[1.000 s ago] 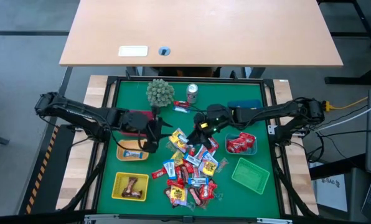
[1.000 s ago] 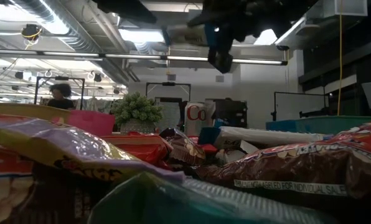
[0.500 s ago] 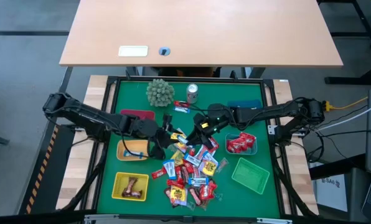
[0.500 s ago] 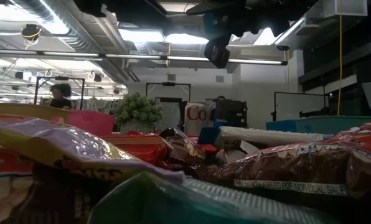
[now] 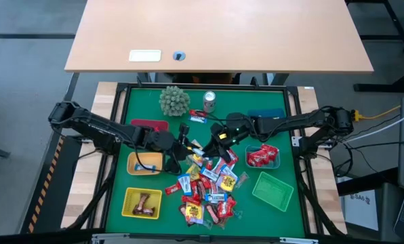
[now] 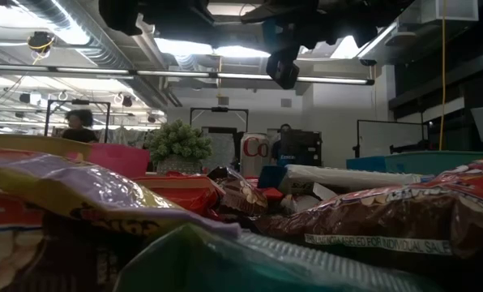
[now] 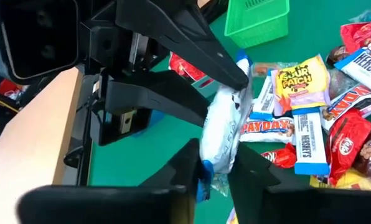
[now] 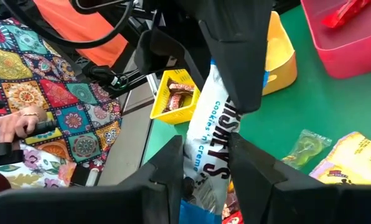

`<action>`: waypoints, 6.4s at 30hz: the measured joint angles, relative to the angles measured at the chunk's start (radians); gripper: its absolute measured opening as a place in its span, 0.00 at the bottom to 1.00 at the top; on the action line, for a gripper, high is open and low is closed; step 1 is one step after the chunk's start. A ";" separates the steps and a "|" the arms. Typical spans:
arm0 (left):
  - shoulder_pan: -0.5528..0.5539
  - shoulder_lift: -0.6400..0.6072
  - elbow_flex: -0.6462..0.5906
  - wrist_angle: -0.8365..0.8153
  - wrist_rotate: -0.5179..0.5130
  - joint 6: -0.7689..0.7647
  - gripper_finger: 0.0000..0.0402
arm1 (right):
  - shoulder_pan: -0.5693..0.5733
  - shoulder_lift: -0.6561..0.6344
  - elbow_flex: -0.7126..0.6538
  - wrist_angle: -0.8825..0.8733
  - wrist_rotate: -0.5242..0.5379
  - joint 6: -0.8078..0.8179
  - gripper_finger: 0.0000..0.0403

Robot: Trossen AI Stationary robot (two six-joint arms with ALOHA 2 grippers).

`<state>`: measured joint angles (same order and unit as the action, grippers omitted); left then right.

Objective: Sort candy
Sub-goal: Put the white chocolate bar into the orange bin, then put the red chocolate bar into the red bin

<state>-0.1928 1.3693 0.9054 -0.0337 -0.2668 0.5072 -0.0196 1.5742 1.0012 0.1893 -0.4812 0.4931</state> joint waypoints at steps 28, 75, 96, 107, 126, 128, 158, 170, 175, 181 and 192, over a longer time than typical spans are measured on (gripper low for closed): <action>-0.014 -0.008 -0.001 -0.031 0.005 -0.178 0.06 | 0.000 0.000 0.000 -0.013 0.046 -0.005 0.51; -0.203 -0.225 0.000 -1.162 0.172 -1.363 0.18 | -0.066 0.000 0.000 -0.307 0.340 -0.039 0.59; -0.202 -0.225 0.000 -0.921 -0.196 -1.361 0.29 | -0.066 0.004 0.000 -0.421 0.581 -0.039 0.59; -0.202 -0.225 0.000 -0.851 -0.248 -1.361 0.29 | -0.065 0.118 0.000 -0.425 0.600 -0.028 0.59; -0.202 -0.225 0.000 -0.847 -0.249 -1.361 0.29 | 0.018 0.179 0.000 -0.497 0.605 -0.024 0.59; -0.202 -0.225 0.000 -0.847 -0.249 -1.361 0.29 | 0.031 0.179 0.000 -0.496 0.646 -0.024 0.59; -0.202 -0.224 0.000 -0.836 -0.298 -1.360 0.29 | 0.032 0.258 0.001 -0.489 0.651 -0.023 0.40; -0.202 -0.224 0.000 -0.703 -0.354 -1.058 0.29 | 0.031 0.249 0.001 -0.484 0.604 -0.024 0.11; -0.202 -0.224 0.000 -0.640 -0.358 -0.922 0.29 | 0.033 0.224 0.014 -0.487 0.523 -0.029 0.10; -0.202 -0.225 0.000 -0.527 -0.379 -0.822 0.29 | 0.033 0.216 0.129 -0.455 0.513 -0.032 0.10; -0.221 -0.227 0.009 -0.346 -0.301 -0.732 0.29 | 0.023 0.285 0.235 0.054 0.515 -0.173 0.10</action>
<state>-0.4136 1.1419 0.9140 -0.3796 -0.5682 -0.2253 0.0034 1.8592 1.2360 0.2434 0.0336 0.3203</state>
